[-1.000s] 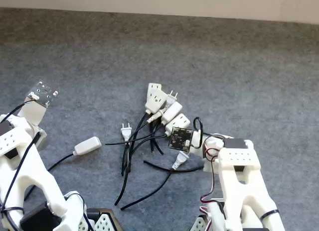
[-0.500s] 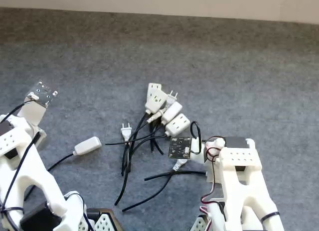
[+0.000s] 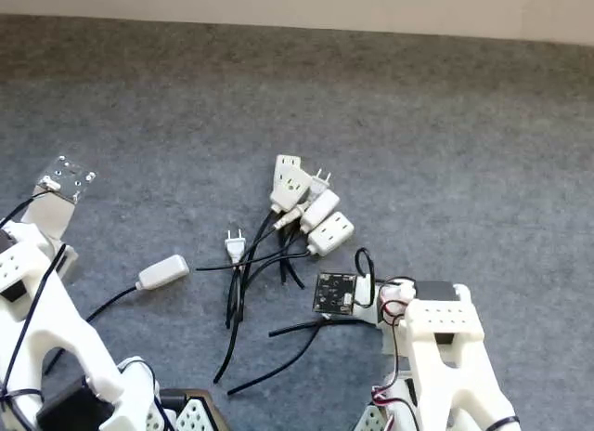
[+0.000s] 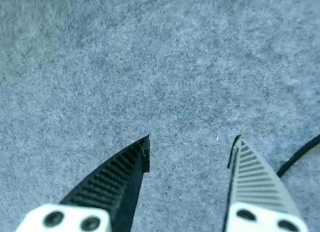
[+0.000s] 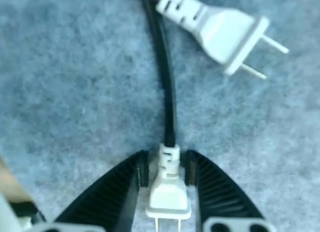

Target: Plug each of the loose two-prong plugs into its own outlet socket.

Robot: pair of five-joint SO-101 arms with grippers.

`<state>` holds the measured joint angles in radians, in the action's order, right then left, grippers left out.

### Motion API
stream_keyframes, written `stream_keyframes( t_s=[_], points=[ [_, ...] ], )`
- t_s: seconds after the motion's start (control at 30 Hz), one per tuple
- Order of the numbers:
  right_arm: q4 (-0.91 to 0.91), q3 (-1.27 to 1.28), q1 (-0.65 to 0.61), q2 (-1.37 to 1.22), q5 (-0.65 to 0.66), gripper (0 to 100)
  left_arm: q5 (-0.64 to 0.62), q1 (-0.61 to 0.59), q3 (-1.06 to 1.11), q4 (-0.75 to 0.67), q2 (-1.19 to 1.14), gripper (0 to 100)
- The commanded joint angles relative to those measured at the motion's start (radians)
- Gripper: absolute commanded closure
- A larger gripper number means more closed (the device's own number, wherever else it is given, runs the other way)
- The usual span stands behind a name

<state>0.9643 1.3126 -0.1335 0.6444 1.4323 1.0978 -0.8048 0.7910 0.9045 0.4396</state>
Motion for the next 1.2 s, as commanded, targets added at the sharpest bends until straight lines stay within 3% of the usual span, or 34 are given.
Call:
stream_keyframes(
  t_s=[0.0, 0.13, 0.23, 0.47, 0.57, 0.67, 0.83, 1.03, 1.17],
  points=[
    [-0.081, 0.008, -0.012, 0.007, -0.126, 99.8, -0.008, -0.008, -0.005, -0.014, 0.015, 75],
    [-0.088, -0.012, -0.015, 0.010, -0.253, 99.5, -0.008, 0.002, -0.012, -0.012, 0.018, 75],
    [-0.073, -0.128, -0.015, 0.010, -0.460, 99.2, -0.021, 0.024, -0.045, -0.008, 0.053, 74],
    [0.191, -0.644, -0.101, 0.001, -1.010, 99.2, -0.331, 0.139, -0.090, -0.008, 0.286, 74],
    [0.269, -0.826, -0.177, -0.001, -1.174, 99.2, -0.439, 0.188, -0.087, 0.003, 0.415, 74],
    [0.355, -0.951, -0.251, -0.002, -1.244, 99.2, -0.454, 0.236, -0.087, 0.084, 0.510, 74],
    [0.435, -1.032, -0.286, -0.002, -1.257, 99.2, -0.453, 0.272, -0.085, 0.187, 0.558, 74],
    [0.484, -1.038, -0.292, -0.002, -1.427, 99.2, -0.384, 0.294, -0.008, 0.230, 0.412, 74],
    [0.447, -1.023, -0.334, -0.004, -1.481, 99.2, -0.440, 0.228, -0.065, 0.230, 0.275, 74]
  ],
)
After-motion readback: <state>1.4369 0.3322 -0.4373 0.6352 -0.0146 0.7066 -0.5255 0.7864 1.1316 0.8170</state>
